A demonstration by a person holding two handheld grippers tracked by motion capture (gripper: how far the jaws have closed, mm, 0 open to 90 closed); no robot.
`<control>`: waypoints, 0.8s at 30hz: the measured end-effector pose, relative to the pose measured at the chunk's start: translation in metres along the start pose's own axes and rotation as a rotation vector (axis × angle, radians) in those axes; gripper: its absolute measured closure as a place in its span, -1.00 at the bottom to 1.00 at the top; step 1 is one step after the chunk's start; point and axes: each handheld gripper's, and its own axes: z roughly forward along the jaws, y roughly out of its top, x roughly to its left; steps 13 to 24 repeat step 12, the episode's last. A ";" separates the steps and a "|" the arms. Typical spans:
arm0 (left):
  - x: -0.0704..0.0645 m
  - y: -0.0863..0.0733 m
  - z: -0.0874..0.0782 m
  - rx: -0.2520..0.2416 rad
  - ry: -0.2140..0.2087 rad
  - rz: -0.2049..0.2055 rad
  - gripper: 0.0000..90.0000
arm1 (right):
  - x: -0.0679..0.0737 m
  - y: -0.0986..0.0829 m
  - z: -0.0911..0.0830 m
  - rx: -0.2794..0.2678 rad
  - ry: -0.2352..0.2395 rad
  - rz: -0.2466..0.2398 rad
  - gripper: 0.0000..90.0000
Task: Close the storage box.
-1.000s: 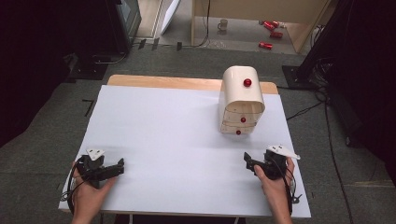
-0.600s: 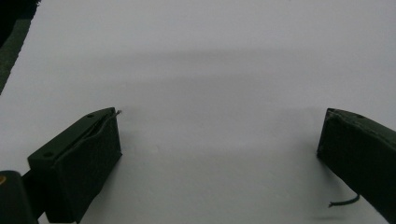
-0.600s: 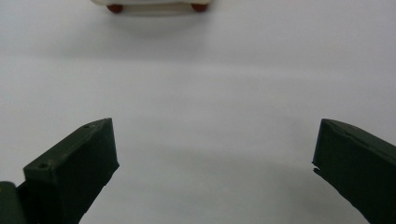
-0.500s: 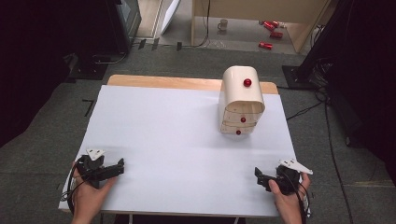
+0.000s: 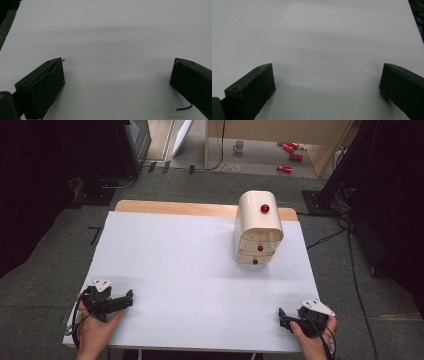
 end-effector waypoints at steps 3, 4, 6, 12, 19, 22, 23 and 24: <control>0.000 0.000 0.000 0.000 0.000 0.000 -1.00 | 0.000 0.000 0.000 -0.003 0.000 0.000 -1.00; 0.000 0.000 0.000 0.000 0.000 0.000 -1.00 | 0.000 0.000 0.000 -0.002 0.000 0.001 -1.00; 0.000 0.000 0.000 0.000 0.000 0.000 -1.00 | 0.000 0.000 0.000 -0.003 0.000 0.001 -1.00; 0.000 0.000 0.000 0.000 0.001 0.000 -1.00 | 0.000 0.000 0.000 -0.002 0.002 0.000 -1.00; 0.000 0.000 0.000 0.000 0.001 0.000 -1.00 | 0.000 0.000 0.000 -0.002 0.002 0.000 -1.00; 0.000 0.000 0.000 0.000 0.001 0.000 -1.00 | 0.000 0.000 0.000 -0.002 0.002 0.000 -1.00; 0.000 0.000 0.000 0.000 0.001 0.000 -1.00 | 0.000 0.000 0.000 -0.002 0.002 0.000 -1.00; 0.000 0.000 0.000 0.000 0.001 0.000 -1.00 | 0.000 0.000 0.000 -0.002 0.002 0.000 -1.00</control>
